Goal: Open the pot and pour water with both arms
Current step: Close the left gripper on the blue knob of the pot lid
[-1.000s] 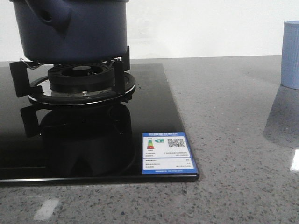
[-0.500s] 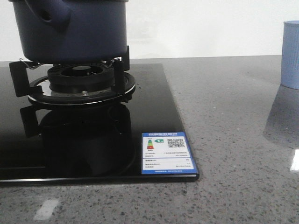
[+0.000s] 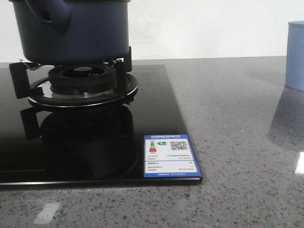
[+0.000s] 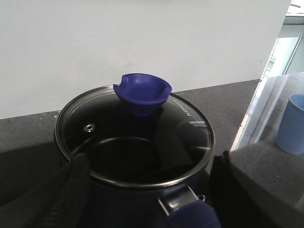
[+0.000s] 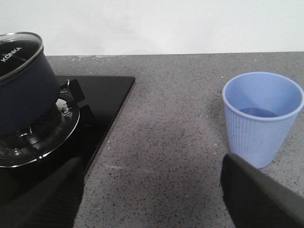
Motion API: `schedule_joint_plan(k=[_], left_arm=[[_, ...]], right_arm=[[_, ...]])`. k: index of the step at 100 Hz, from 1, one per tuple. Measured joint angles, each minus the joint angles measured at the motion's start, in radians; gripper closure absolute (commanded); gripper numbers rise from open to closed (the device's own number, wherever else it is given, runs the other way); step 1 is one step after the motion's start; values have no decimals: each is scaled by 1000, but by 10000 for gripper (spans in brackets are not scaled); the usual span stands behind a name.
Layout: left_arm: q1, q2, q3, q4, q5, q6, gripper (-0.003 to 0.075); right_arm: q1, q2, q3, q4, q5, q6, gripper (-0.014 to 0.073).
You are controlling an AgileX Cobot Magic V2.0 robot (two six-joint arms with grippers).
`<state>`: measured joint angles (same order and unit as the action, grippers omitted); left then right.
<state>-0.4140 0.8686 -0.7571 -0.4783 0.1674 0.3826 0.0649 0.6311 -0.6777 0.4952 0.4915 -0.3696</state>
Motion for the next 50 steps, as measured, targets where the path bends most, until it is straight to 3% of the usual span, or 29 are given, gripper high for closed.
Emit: schedule_joint_plan(k=[25, 50], left_arm=[[-30, 157, -13, -4, -167, 0, 150], [-33, 299, -129, 5, -186, 0, 150]], right_arm=[[0, 0, 0, -1, 6, 0, 55], [0, 0, 0, -2, 8, -2, 55]])
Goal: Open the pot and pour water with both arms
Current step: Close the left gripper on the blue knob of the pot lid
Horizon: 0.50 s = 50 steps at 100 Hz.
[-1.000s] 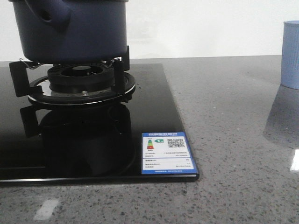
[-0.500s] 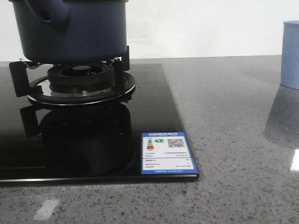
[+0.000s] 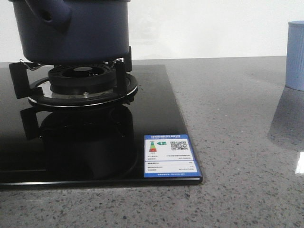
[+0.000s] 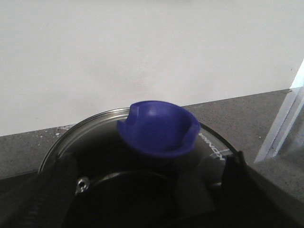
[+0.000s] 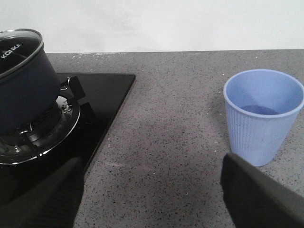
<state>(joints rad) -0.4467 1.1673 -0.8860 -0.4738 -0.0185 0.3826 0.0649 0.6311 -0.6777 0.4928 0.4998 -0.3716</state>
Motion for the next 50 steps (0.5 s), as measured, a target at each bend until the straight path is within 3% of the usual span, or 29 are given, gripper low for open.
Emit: schedule_joint_plan(k=[50], left_arm=[[0, 205, -154, 40, -7, 2, 153]], right_arm=[[0, 0, 0, 0, 0, 0, 55]])
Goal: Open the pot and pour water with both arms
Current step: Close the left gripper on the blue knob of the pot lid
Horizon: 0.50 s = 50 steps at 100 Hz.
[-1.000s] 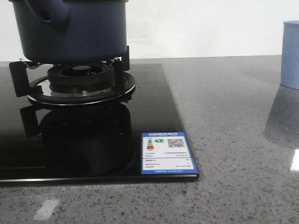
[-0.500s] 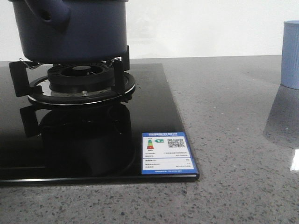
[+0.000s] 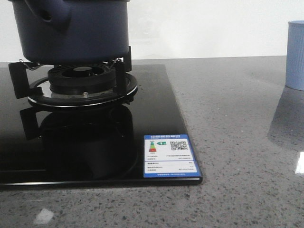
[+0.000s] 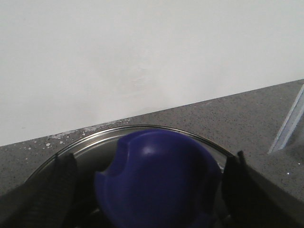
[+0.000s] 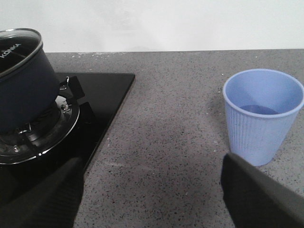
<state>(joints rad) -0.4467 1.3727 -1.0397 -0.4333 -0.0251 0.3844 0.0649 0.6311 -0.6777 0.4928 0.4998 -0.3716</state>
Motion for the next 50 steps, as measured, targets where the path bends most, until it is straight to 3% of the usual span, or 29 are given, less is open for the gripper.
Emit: schedule_joint_plan(k=[20, 42, 50], left_arm=[[0, 20, -15, 14, -2, 0, 165], [-2, 20, -15, 16, 0, 0, 335], [-2, 20, -15, 16, 2, 0, 365]], right_arm=[[0, 0, 0, 0, 0, 0, 55], [0, 0, 0, -1, 2, 0, 55], [0, 0, 0, -1, 2, 0, 55]])
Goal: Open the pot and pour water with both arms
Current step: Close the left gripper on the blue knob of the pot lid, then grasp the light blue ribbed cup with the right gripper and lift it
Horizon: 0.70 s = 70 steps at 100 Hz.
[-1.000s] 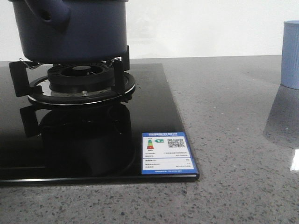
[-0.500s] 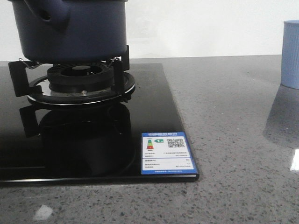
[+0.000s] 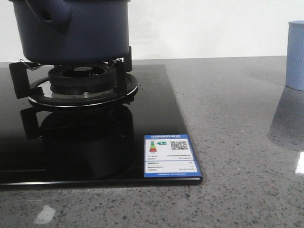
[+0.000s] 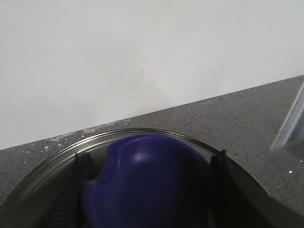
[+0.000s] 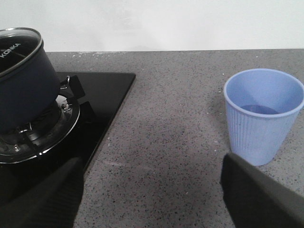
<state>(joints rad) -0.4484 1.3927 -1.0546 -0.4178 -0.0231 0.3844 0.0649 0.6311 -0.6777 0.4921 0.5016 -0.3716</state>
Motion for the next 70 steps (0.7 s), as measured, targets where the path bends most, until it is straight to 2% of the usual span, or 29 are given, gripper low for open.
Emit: schedule_joint_plan(k=[22, 38, 70], left_arm=[[0, -2, 0, 0, 2, 0, 365], [8, -44, 2, 0, 23, 0, 365], [150, -223, 2, 0, 23, 0, 365]], right_arm=[[0, 0, 0, -4, 0, 0, 55], [0, 0, 0, -80, -2, 0, 55], [-62, 0, 42, -143, -74, 3, 55]])
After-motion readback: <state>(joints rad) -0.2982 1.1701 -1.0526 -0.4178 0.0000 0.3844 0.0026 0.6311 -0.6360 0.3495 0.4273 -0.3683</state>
